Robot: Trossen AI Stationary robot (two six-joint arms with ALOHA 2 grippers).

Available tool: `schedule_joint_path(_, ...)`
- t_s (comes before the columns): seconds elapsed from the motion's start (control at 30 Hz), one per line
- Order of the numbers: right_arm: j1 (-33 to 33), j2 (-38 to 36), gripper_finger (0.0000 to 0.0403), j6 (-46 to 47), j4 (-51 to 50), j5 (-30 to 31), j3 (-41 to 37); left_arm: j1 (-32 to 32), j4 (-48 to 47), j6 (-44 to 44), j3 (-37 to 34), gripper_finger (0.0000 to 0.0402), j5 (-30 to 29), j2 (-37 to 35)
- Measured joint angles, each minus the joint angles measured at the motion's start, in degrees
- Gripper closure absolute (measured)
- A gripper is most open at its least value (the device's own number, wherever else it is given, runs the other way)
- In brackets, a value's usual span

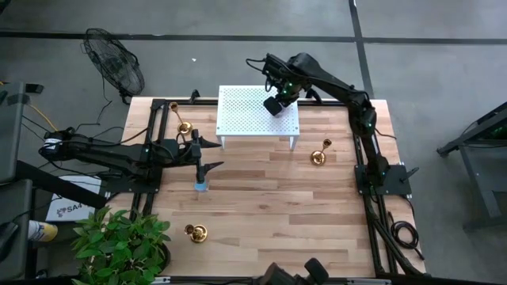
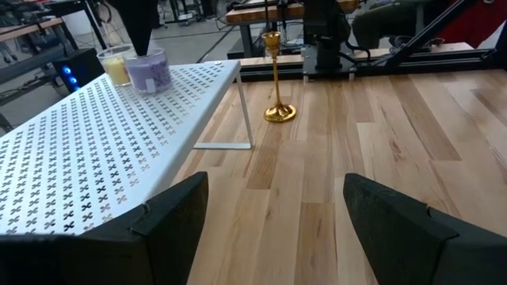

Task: Pick & Place candle stick holders
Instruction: Put the purple scented candle on the shelf, then put the blue scented candle on the shelf

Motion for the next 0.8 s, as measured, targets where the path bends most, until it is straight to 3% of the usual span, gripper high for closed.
schedule_joint_path(0.3,-0.4,-0.1,0.0398,-0.2,0.1,0.2,0.0,0.0,-0.1,0.0,0.0,0.0112,0.0,0.0)
schedule_joint_path(0.8,-0.5,-1.1,0.0301,-0.5,-0.3,0.2,-0.1,0.0,-0.1,0.0,0.0,0.0112,0.0,0.0)
